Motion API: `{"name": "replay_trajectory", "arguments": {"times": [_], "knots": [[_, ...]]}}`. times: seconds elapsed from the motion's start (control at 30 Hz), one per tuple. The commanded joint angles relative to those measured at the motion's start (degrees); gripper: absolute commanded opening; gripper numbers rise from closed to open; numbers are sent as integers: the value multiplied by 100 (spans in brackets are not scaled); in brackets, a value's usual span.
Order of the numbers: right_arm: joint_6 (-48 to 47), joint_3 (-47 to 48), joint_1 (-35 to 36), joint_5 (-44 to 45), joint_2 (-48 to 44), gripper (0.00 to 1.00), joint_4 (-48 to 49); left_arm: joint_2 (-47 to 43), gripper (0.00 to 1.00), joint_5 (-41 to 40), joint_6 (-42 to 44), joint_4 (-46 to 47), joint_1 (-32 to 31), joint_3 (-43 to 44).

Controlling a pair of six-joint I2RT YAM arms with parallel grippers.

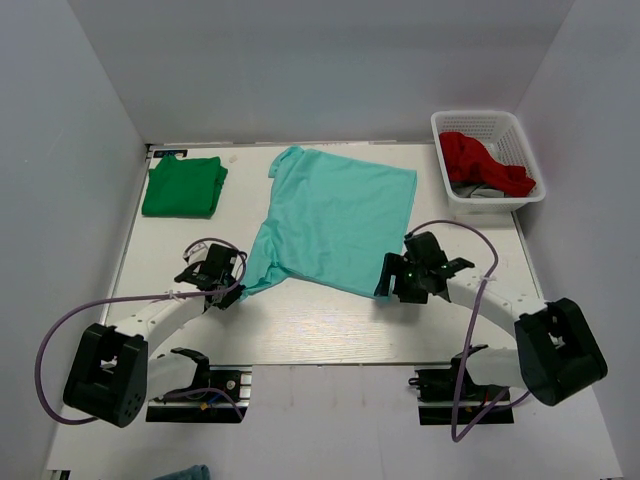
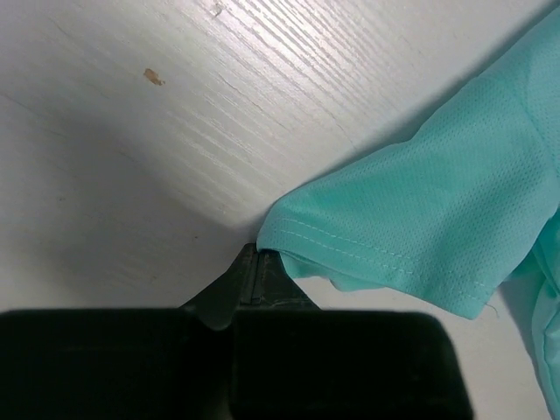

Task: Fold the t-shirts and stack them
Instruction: Flatten out the tshirt

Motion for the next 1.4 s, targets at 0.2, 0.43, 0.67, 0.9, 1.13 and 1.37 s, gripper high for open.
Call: {"name": "replay_trajectory", "arguments": {"times": [0.2, 0.43, 0.67, 0.9, 1.13, 1.37], "knots": [[149, 293, 398, -118, 496, 78, 152, 8, 0, 12, 248, 101, -11, -218], [262, 416, 477, 128, 716, 64, 301, 973, 0, -262, 72, -38, 112, 433], [746, 548, 477, 1181, 209, 0, 275, 1126, 0, -428, 19, -443, 41, 916], [360, 1197, 442, 2157, -1041, 0, 275, -394, 0, -702, 789, -227, -11, 1628], [-69, 2313, 433, 3239, -1946, 0, 512, -1372, 0, -33, 2100, 409, -11, 3312], [-1028, 3824, 451, 3591, -2360, 0, 434, -1741, 0, 142, 2725, 451, -11, 4730]]}}
